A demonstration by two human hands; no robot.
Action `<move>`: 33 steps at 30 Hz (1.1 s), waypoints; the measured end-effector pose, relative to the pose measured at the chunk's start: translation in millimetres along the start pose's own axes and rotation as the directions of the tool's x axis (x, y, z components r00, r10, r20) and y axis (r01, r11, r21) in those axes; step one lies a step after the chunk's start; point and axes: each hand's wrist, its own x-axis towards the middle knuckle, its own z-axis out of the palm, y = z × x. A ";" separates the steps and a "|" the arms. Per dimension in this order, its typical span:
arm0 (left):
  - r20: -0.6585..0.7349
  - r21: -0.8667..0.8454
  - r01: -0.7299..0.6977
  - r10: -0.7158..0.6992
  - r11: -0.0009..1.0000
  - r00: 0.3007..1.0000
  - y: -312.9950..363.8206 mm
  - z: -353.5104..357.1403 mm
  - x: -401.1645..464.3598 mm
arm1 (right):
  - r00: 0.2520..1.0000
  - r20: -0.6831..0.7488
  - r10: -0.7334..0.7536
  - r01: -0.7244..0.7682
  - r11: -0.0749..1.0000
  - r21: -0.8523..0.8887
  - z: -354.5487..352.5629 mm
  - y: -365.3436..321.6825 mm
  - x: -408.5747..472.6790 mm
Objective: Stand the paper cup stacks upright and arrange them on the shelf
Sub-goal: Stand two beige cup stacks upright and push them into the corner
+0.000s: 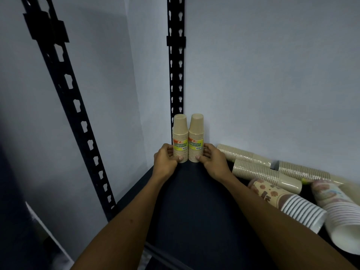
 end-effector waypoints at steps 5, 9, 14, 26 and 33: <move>0.002 -0.001 -0.013 0.013 1.000 1.000 0.7 0.2 -1.2 | 1.000 0.000 -0.024 0.024 0.999 -0.034 0.1 0.2 -1.0; 0.007 -0.002 -0.011 0.011 1.000 1.000 0.8 -0.4 -1.5 | 1.000 0.006 -0.024 0.024 0.999 -0.039 -0.2 0.7 -0.7; 0.013 0.001 -0.006 0.006 1.000 1.000 0.3 -0.8 -1.1 | 1.000 0.015 -0.018 0.018 0.999 -0.041 -0.6 -0.8 -1.4; 0.039 0.018 0.012 -0.013 1.000 0.999 7.1 -3.9 -12.7 | 1.000 0.015 -0.018 0.019 0.991 -0.132 0.2 -6.7 -7.3; -0.037 0.123 0.033 -0.028 0.992 0.999 7.6 -7.9 -27.5 | 1.000 0.003 -0.030 0.030 0.974 -0.223 -0.9 -11.9 -21.7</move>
